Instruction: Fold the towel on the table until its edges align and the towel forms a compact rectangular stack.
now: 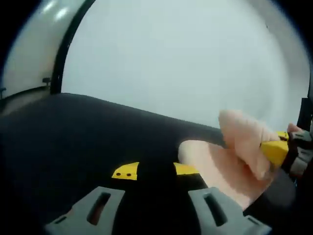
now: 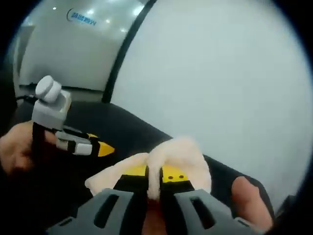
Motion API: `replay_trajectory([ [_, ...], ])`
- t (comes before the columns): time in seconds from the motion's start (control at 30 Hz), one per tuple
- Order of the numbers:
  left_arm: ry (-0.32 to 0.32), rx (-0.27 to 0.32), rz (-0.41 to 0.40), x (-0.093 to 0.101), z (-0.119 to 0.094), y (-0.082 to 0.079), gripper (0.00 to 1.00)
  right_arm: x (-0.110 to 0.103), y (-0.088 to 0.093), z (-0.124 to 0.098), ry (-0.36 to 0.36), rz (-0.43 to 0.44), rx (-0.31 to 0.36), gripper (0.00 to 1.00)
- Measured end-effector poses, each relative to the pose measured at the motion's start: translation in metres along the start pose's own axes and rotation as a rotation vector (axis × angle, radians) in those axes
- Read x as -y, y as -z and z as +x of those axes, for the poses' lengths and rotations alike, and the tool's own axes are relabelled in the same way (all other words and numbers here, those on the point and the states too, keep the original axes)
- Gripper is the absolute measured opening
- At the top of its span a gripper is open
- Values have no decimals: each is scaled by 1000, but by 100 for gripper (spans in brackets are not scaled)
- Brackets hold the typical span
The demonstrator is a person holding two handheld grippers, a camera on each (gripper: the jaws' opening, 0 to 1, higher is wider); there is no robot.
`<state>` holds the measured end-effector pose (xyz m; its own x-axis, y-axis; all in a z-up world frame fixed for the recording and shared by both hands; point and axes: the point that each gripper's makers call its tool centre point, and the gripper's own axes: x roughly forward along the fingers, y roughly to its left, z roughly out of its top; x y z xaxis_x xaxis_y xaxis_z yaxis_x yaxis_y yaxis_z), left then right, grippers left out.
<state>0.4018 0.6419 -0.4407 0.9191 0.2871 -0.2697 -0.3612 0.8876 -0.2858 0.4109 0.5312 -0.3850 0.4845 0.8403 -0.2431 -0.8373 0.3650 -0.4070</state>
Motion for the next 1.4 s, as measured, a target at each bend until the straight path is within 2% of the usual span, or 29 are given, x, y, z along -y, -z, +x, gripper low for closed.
replay_trajectory([
  [0.1, 7, 6, -1, 1, 2, -2, 27, -17, 7, 8, -19, -41, -11, 6],
  [0.27, 13, -2, -17, 2, 4, 0, 27, -20, 12, 15, -31, -70, -7, 6],
  [0.33, 11, 0, -18, 2, 3, -1, 27, -27, 15, 19, -67, -52, -11, 9],
  [0.37, 12, 6, -18, 3, 2, -2, 27, -32, 15, 21, -92, -17, -4, 12],
  [0.4, 23, 22, -28, 5, 2, -5, 27, -41, 13, 21, -132, -23, 14, 21],
  [0.43, 40, 49, -39, 9, 2, -12, 27, -47, 14, 20, -171, -34, 13, 32],
  [0.47, 43, 62, -32, 11, 1, -15, 27, -59, 11, 15, -232, -4, 21, 44],
  [0.5, 39, 68, -22, 11, -2, -16, 27, -69, 2, 4, -313, 49, 68, 49],
  [0.53, 36, 70, -14, 10, -2, -16, 27, -71, -8, -7, -359, 75, 107, 49],
  [0.6, 34, 72, -18, 7, -1, -17, 27, -50, -31, -37, -402, 201, 202, 46],
  [0.63, 33, 72, -27, 5, 0, -17, 27, -28, -42, -50, -398, 253, 267, 41],
  [0.67, 32, 73, -35, 4, 0, -18, 27, 2, -50, -55, -356, 274, 316, 32],
  [0.7, 34, 76, -45, 5, 0, -18, 27, 29, -50, -57, -322, 265, 336, 25],
  [0.77, 44, 79, -44, 9, -1, -19, 27, 72, -38, -37, -238, 252, 302, 21],
  [0.8, 48, 81, -39, 11, -1, -20, 27, 78, -26, -28, -240, 244, 275, 21],
  [0.83, 50, 81, -32, 11, 0, -20, 27, 78, -15, -20, -273, 279, 237, 21],
  [0.87, 50, 79, -28, 11, 1, -20, 27, 74, -4, -11, -299, 306, 202, 22],
  [0.9, 49, 74, -29, 10, 2, -18, 27, 70, 1, -6, -327, 333, 198, 22],
  [0.93, 47, 67, -32, 9, 3, -16, 27, 62, 2, -1, -344, 356, 210, 25],
  [1.0, 48, 61, -42, 8, 4, -14, 27, 45, 11, 13, -388, 377, 180, 34],
  [1.13, 50, 56, -46, 9, 4, -12, 27, 3, 38, 32, -418, 224, 104, 42],
  [1.2, 51, 56, -49, 8, 4, -12, 27, -10, 39, 32, -433, 210, 128, 42],
  [1.23, 53, 61, -49, 9, 3, -13, 27, -13, 40, 32, -434, 210, 131, 41],
  [1.27, 53, 69, -46, 9, 2, -15, 27, -9, 41, 42, -433, 211, 128, 40],
  [1.33, 49, 82, -19, 10, 1, -19, 27, -6, 41, 41, -436, 220, 123, 40],
  [1.4, 69, 139, 57, 20, -2, -35, 27, -5, 43, 40, -443, 235, 121, 40],
])
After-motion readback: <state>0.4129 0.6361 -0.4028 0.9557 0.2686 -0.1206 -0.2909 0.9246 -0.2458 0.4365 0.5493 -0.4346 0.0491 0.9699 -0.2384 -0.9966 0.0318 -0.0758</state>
